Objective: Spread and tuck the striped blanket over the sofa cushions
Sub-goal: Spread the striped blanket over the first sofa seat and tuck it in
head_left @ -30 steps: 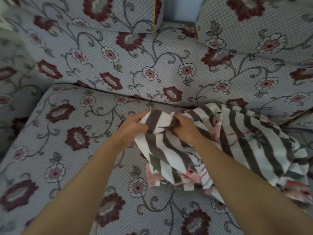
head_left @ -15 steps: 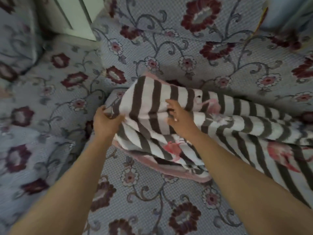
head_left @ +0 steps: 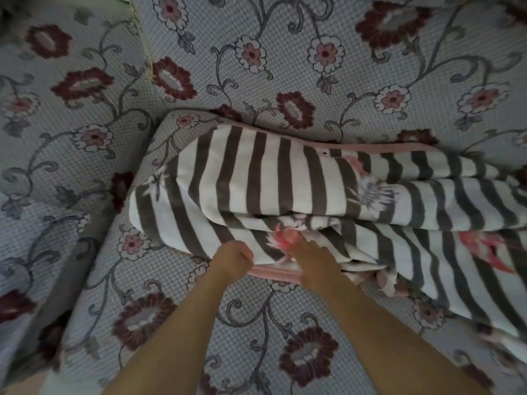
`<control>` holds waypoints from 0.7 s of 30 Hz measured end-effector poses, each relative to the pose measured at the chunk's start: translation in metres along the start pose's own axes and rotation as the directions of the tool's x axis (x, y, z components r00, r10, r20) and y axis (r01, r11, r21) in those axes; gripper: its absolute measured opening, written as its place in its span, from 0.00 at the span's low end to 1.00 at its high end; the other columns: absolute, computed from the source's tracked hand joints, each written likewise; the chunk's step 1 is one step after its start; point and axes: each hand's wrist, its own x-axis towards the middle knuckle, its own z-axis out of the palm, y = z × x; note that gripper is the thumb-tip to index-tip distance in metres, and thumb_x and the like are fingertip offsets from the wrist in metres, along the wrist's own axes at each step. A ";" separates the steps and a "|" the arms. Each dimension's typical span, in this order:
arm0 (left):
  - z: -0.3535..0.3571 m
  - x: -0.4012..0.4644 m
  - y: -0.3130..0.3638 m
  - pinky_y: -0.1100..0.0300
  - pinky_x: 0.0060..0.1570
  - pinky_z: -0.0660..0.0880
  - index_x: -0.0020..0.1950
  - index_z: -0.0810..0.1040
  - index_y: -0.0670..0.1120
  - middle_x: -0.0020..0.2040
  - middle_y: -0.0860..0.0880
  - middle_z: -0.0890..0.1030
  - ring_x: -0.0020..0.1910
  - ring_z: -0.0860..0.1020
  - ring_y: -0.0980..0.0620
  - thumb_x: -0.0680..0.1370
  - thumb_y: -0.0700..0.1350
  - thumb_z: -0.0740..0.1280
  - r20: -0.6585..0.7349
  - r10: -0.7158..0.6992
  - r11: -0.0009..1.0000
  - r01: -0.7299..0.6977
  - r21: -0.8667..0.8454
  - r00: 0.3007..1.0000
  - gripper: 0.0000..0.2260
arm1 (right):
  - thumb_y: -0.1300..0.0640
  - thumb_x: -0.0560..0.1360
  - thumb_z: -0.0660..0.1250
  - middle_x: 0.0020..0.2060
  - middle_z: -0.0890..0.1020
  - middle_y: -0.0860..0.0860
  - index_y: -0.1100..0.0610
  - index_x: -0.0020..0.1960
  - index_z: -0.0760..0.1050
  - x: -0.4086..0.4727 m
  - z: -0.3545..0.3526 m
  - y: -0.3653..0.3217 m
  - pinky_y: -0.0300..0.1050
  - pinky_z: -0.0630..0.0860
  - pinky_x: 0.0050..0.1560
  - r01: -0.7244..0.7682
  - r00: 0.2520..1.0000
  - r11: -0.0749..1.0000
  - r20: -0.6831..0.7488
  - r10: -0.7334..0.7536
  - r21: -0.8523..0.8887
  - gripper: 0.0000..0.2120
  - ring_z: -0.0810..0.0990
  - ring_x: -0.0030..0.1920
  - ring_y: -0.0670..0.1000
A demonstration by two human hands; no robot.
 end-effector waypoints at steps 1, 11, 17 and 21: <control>0.009 0.006 -0.002 0.62 0.54 0.72 0.50 0.83 0.45 0.55 0.47 0.82 0.56 0.78 0.47 0.73 0.37 0.64 0.019 0.003 1.000 -0.003 0.020 1.000 0.11 | 0.62 0.69 0.69 0.71 0.65 0.54 0.48 0.76 0.52 0.002 0.011 0.001 0.53 0.74 0.53 -0.017 0.999 0.997 -0.030 0.015 -0.077 0.41 0.73 0.60 0.57; 0.067 0.001 0.001 0.54 0.56 0.71 0.64 0.69 0.48 0.61 0.43 0.67 0.59 0.71 0.40 0.68 0.37 0.68 -0.167 0.108 0.978 -0.075 0.193 0.980 0.25 | 0.58 0.78 0.59 0.35 0.74 0.50 0.55 0.43 0.68 0.011 -0.004 0.019 0.42 0.69 0.34 -0.145 0.974 0.542 0.021 0.227 0.828 0.05 0.73 0.38 0.51; 0.079 -0.004 0.063 0.50 0.65 0.69 0.76 0.47 0.44 0.73 0.39 0.56 0.70 0.63 0.39 0.64 0.39 0.78 -0.224 -0.465 0.618 0.133 -0.775 0.857 0.50 | 0.62 0.80 0.58 0.35 0.75 0.53 0.55 0.38 0.69 0.000 -0.071 0.031 0.41 0.73 0.39 -0.107 0.971 -0.026 0.110 0.211 0.994 0.11 0.74 0.37 0.49; 0.087 0.005 0.077 0.46 0.66 0.68 0.76 0.45 0.48 0.75 0.38 0.53 0.70 0.63 0.36 0.68 0.46 0.77 -0.112 -0.650 0.543 0.355 -0.761 0.752 0.49 | 0.60 0.80 0.59 0.38 0.77 0.56 0.56 0.40 0.70 -0.006 -0.081 0.041 0.49 0.74 0.45 -0.103 0.982 -0.058 0.111 0.154 0.993 0.10 0.76 0.41 0.53</control>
